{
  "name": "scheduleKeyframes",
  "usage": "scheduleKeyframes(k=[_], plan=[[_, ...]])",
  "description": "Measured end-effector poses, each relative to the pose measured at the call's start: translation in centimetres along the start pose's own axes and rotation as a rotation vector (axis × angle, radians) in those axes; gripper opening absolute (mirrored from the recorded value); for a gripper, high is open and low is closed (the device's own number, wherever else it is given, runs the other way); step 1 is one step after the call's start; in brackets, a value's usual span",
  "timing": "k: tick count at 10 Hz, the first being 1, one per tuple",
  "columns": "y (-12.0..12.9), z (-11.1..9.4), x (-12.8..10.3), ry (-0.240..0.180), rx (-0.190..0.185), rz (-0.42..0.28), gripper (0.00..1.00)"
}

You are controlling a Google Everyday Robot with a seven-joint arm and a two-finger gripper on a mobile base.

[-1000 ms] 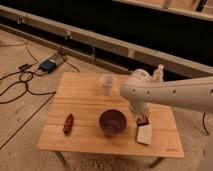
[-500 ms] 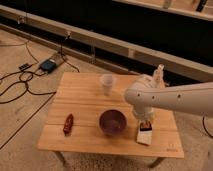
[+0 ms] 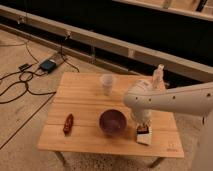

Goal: Place the eraser on the white sponge

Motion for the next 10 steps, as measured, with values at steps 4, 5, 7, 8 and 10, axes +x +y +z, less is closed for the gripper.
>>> scheduleKeyframes(k=[4, 5, 7, 8, 10], plan=[[-0.2, 1.3, 0.3, 0.043, 0.015, 0.019, 0.00], [-0.4, 1.5, 0.6, 0.058, 0.021, 0.032, 0.00], [-0.7, 1.8, 1.2, 0.082, 0.030, 0.049, 0.00], [-0.9, 2.0, 1.6, 0.095, 0.037, 0.057, 0.00], [-1.2, 2.5, 2.7, 0.127, 0.048, 0.076, 0.00]])
